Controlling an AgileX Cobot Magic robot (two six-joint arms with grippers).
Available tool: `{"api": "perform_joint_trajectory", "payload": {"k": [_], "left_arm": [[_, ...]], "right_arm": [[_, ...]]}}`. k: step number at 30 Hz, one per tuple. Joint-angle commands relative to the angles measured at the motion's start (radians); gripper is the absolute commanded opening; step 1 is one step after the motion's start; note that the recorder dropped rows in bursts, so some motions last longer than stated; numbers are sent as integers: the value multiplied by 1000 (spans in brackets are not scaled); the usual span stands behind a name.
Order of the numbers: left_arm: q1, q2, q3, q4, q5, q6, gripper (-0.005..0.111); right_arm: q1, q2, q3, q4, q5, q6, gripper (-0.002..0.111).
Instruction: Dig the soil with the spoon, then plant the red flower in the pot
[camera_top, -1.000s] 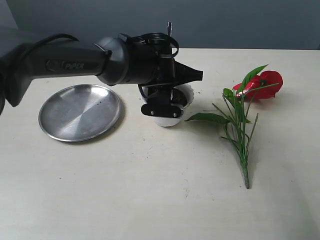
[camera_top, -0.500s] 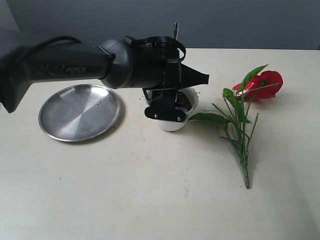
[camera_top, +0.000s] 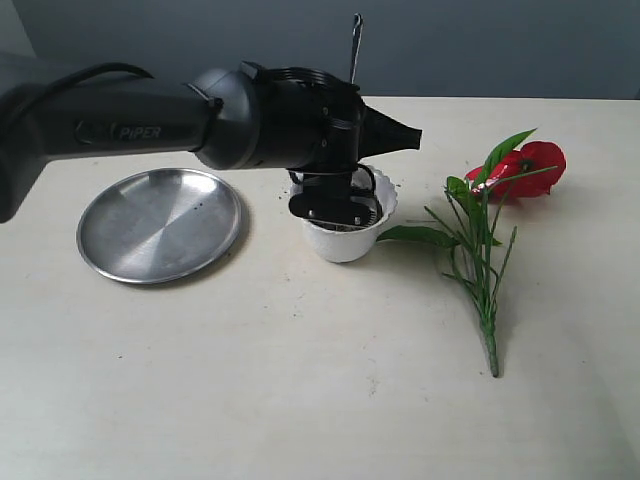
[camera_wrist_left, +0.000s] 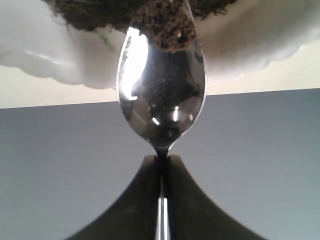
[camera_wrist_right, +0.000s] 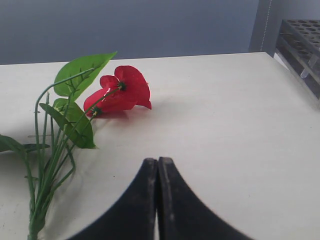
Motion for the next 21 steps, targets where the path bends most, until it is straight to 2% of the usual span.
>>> {"api": "perform_joint_trajectory", "payload": {"k": [1, 10, 16, 21], "left_arm": [[0, -8, 7, -10, -21, -7, 0], [38, 13, 7, -35, -41, -7, 0], [38, 16, 7, -211, -64, 102, 0], [36, 33, 17, -232, -62, 107, 0]], "right_arm": [[-6, -3, 2, 3, -7, -6, -1], [-6, -3, 2, 3, -7, -6, -1], [-6, -3, 2, 3, -7, -6, -1], [-6, -3, 2, 3, -7, -6, -1]]}}
